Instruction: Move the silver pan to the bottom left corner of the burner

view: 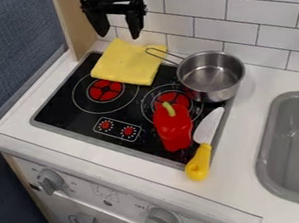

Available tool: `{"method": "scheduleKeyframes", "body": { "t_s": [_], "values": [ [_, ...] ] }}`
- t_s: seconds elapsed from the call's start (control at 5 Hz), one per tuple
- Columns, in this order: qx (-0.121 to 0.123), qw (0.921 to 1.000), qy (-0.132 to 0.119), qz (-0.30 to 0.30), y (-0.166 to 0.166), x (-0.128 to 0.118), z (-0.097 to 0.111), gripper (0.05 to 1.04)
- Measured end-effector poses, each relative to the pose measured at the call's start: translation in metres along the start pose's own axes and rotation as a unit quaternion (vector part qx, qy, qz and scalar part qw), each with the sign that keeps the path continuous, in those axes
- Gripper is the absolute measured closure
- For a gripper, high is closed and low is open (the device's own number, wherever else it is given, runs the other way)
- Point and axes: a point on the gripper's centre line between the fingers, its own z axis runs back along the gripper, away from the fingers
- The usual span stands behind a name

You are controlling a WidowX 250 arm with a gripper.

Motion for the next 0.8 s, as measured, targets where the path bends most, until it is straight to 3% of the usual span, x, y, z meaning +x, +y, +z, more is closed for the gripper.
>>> {"method": "scheduleKeyframes", "body": {
  "t_s": [0.2,0.4,0.8],
  "values": [
    [-0.005,0.9998,0.018,0.002,-0.001,-0.005,-0.014,0.085],
    [-0.016,0.9994,0.016,-0.026,-0.018,-0.002,-0.018,0.085],
    [-0.040,0.9861,0.021,-0.160,-0.106,-0.003,-0.014,0.085]
  ]
}}
